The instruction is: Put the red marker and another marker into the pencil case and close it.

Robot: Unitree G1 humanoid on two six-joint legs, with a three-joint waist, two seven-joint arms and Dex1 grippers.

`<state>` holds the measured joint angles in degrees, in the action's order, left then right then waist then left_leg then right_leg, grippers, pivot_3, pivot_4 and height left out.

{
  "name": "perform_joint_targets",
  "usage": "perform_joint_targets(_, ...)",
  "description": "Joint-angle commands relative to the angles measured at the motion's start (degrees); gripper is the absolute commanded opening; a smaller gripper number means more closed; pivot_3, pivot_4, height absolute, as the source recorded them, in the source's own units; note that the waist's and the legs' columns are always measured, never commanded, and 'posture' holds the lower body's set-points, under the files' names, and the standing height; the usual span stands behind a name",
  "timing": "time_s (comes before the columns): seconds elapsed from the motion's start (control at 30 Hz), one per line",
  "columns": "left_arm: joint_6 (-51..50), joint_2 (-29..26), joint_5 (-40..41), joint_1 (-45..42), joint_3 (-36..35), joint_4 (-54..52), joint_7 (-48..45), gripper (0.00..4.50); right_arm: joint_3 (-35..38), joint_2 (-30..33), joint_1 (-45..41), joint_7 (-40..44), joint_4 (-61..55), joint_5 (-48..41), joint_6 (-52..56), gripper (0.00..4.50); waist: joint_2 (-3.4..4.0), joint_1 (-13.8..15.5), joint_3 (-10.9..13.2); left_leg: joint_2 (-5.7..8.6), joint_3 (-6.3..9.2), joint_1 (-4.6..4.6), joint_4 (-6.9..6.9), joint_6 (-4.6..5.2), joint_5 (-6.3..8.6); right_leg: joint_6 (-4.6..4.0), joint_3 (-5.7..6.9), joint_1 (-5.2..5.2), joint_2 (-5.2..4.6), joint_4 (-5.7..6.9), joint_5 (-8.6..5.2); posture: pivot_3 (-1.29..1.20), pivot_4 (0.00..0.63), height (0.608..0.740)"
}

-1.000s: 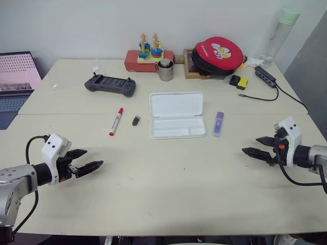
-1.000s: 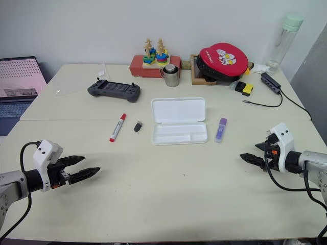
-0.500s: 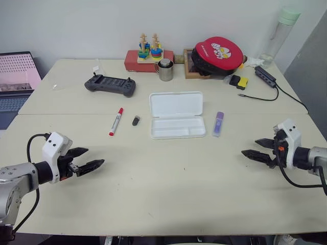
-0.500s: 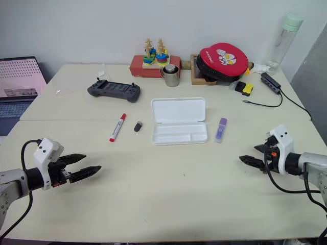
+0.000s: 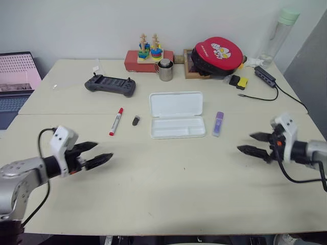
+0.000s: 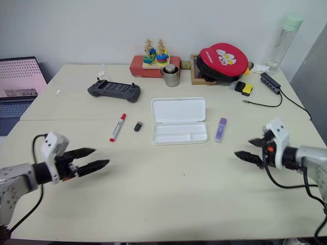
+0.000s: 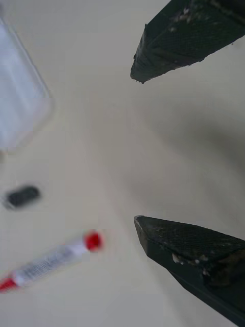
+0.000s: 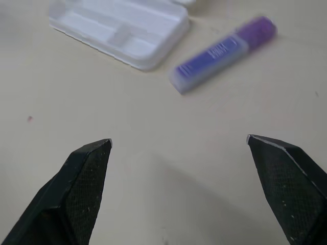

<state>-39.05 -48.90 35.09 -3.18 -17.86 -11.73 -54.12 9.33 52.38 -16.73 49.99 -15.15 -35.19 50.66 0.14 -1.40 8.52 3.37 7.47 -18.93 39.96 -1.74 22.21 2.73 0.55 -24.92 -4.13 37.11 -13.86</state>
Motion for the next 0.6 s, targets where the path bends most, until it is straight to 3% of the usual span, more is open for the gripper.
perform_joint_targets(0.03, 0.28, 3.16, 1.02, -5.93, 5.25, -5.15, 1.14, 4.5, -8.86, -2.52, -10.99, 4.46, 3.89, 3.69, -4.61, 4.45, 0.01, -0.08, 0.0, 0.01, -0.02, 0.02, 0.0, 0.0, 0.0, 0.0, -0.01, 0.01, 0.0, 0.0, 0.0, 0.0, 0.15, 0.74)
perform_joint_targets(0.17, 2.83, 8.28, -0.71, -13.71, 11.72, -4.54, 1.44, 4.5, -21.7, -8.55, -24.94, 9.67, 17.92, 13.62, -12.61, 4.45, -0.07, -0.42, -0.03, 0.02, -0.07, 0.0, 0.01, -0.01, 0.0, 0.0, 0.01, -0.05, 0.01, 0.01, 0.01, 0.0, 0.15, 0.74)
perform_joint_targets(0.3, 6.12, 11.84, -3.52, -17.83, 16.11, -2.5, 1.51, 4.5, -29.79, -13.94, -33.27, 14.47, 30.69, 21.19, -19.36, 4.45, -0.08, -0.51, -0.02, 0.04, -0.14, -0.02, -0.02, -0.01, -0.01, -0.01, 0.08, -0.17, 0.01, 0.02, 0.01, 0.0, 0.15, 0.74)
perform_joint_targets(0.4, 7.04, 14.18, -4.59, -19.59, 18.4, -1.94, 1.75, 4.5, -33.69, -16.85, -35.9, 17.4, 37.52, 25.55, -22.92, 4.45, -0.08, -0.52, -0.02, 0.07, -0.13, -0.06, -0.01, -0.01, 0.0, -0.01, 0.1, -0.22, 0.0, 0.02, 0.01, 0.0, 0.15, 0.74)
perform_joint_targets(0.6, 8.19, 16.03, -5.64, -20.03, 19.59, -1.32, 1.98, 4.5, -36.09, -19.29, -34.67, 21.19, 39.03, 29.17, -24.16, 4.45, -0.08, -0.51, -0.02, 0.11, -0.09, -0.16, 0.04, -0.01, -0.01, -0.01, 0.12, -0.32, -0.05, 0.05, 0.01, 0.0, 0.15, 0.74)
